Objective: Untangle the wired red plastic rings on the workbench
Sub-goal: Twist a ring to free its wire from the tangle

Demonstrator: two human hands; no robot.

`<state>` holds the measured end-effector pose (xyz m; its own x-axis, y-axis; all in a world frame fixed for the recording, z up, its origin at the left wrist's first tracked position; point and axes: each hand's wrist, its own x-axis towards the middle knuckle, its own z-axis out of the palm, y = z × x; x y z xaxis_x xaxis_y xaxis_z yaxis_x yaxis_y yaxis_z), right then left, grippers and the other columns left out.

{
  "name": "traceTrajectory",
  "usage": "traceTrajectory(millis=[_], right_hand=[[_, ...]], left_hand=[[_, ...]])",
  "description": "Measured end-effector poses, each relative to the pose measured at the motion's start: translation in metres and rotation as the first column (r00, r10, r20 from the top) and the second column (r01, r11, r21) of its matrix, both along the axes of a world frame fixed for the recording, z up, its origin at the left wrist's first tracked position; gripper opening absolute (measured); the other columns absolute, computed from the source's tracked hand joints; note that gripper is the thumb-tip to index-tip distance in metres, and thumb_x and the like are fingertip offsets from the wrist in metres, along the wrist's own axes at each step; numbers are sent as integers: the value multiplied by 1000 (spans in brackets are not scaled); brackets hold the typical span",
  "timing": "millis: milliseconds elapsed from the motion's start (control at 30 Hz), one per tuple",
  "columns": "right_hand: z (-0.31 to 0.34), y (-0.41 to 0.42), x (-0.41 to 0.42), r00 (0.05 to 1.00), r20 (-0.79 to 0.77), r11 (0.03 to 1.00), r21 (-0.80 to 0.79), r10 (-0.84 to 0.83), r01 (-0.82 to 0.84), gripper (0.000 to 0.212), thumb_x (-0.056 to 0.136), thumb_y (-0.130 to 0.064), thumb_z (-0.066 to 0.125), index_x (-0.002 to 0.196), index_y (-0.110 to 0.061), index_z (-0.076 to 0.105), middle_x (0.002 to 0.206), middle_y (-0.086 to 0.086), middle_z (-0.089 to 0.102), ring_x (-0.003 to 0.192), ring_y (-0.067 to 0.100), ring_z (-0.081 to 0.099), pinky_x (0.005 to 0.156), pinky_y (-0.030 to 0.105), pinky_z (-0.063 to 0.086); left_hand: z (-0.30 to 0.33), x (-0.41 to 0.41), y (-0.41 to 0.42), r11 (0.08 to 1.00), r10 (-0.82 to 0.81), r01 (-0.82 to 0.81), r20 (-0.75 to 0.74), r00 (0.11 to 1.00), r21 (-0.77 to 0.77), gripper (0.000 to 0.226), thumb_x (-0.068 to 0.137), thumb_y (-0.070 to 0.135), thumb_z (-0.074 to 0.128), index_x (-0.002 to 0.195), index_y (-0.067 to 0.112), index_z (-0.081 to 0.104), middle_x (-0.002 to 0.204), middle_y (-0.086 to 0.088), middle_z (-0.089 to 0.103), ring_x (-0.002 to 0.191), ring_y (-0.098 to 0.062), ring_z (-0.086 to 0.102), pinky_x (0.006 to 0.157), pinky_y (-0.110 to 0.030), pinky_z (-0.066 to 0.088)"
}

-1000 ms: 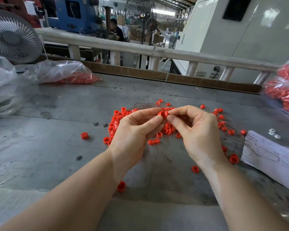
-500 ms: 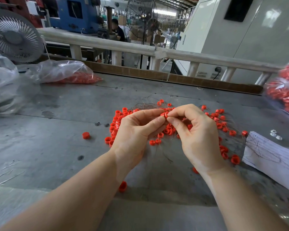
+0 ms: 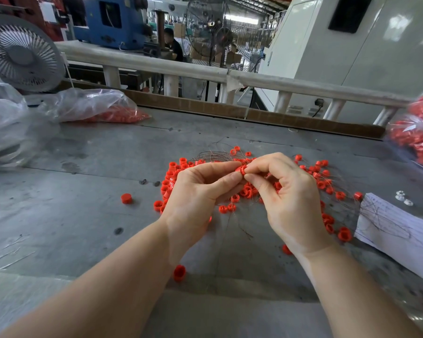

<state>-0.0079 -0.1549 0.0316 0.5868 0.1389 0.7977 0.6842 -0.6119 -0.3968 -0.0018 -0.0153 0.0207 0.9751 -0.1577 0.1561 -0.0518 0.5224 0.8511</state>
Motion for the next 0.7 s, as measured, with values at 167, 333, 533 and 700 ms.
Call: traceTrajectory(millis=[167, 333, 533, 700], right_hand=[[0, -1, 0, 1000, -23, 1000, 1, 12, -12, 3, 80, -1, 65, 78, 0, 68, 78, 3, 64, 76, 8, 56, 72, 11, 43], [-1, 1, 0, 998, -67, 1000, 28, 7, -5, 3, 80, 0, 66, 78, -1, 68, 77, 2, 63, 76, 8, 56, 70, 12, 44], [0, 5, -3, 996, -86, 999, 46, -6, 10, 3, 80, 1, 67, 78, -2, 67, 77, 2, 62, 77, 9, 56, 71, 13, 44], [1, 5, -4, 995, -99, 998, 54, -9, 14, 3, 81, 0, 67, 78, -2, 68, 77, 2, 62, 77, 9, 56, 70, 15, 45]], left_hand=[[0, 0, 0, 998, 38, -39, 23, 999, 42, 17, 61, 9, 69, 76, 14, 75, 79, -5, 74, 74, -13, 71, 64, -17, 54], [-1, 0, 0, 993, 84, -88, 57, 995, 78, 15, 61, 12, 70, 74, 16, 75, 76, -5, 74, 72, -12, 71, 64, -17, 54], [-1, -1, -1, 992, 91, -95, 46, 995, 82, 15, 61, 13, 71, 75, 16, 75, 78, -6, 74, 74, -15, 71, 66, -19, 55], [-1, -1, -1, 995, 68, -71, 49, 996, 67, 19, 63, 12, 68, 81, 13, 75, 81, -6, 74, 76, -14, 71, 67, -18, 54]])
